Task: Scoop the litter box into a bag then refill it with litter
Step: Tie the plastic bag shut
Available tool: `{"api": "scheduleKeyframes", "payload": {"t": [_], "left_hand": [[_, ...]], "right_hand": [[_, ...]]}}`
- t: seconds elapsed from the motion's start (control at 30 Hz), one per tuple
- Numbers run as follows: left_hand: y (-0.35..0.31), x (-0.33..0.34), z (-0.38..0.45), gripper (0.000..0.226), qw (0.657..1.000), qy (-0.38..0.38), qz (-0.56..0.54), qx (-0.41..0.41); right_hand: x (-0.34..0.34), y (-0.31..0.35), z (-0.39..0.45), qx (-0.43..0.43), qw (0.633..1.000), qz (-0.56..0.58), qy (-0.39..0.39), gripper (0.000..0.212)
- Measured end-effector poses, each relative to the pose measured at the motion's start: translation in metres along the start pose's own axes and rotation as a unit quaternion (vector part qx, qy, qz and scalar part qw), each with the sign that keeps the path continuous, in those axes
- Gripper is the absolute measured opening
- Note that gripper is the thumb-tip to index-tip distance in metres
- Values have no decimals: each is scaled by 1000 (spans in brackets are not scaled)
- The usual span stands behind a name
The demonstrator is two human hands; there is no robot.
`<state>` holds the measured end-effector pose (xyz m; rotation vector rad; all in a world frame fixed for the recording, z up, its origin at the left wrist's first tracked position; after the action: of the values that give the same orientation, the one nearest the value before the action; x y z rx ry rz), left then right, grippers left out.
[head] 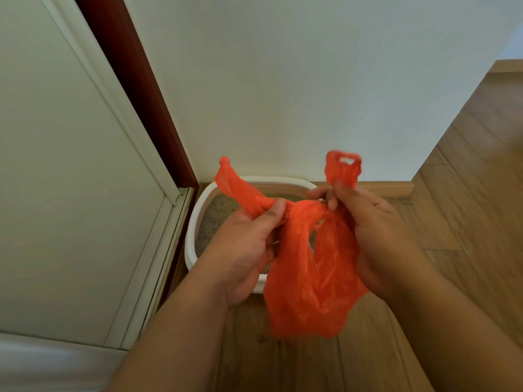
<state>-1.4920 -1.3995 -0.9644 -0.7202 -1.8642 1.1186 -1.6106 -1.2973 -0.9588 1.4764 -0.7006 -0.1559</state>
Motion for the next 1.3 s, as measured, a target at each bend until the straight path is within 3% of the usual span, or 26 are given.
{"api": "scheduleKeyframes", "payload": {"t": [0.13, 0.43, 0.57, 0.73, 0.83, 0.97, 1.17, 1.23, 1.3], "left_hand": [[0, 2, -2, 19, 1000, -25, -3, -4], [-2, -1, -3, 35, 988, -118, -103, 10], [-5, -7, -2, 32, 980, -121, -155, 41], [7, -19, 7, 31, 967, -122, -221, 24], [5, -34, 9, 31, 956, -158, -247, 16], [0, -51, 9, 33, 948, -201, -246, 32], [8, -36, 9, 9, 956, -121, -266, 33], [5, -29, 5, 23, 960, -89, -261, 47], [4, -24, 4, 38, 970, -87, -223, 43]], "right_hand": [[0, -6, 1, 38, 997, 72, 14, 38], [7, 1, -1, 65, 978, 195, 38, 39], [-6, 8, -1, 52, 984, 173, -7, 41], [-17, 5, 2, 50, 984, 170, -17, 39], [-33, 11, 1, 65, 992, 96, -53, 40], [-50, 15, -1, 69, 988, 82, -110, 40], [-52, 14, -4, 80, 991, 84, -70, 31], [-47, 18, -6, 77, 994, 73, -26, 15], [-42, 19, -7, 69, 997, 33, 0, 29]]}}
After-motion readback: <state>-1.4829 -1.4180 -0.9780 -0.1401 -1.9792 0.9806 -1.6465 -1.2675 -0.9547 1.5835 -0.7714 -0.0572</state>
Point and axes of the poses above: each hand's wrist, its own z-axis towards the middle knuckle, its own x-axis out of the palm, y = z × x, the point moved 5 cm from there along z, towards the middle knuckle, and after that the axes turned 12 degrees about y, right-handed, at the moved point
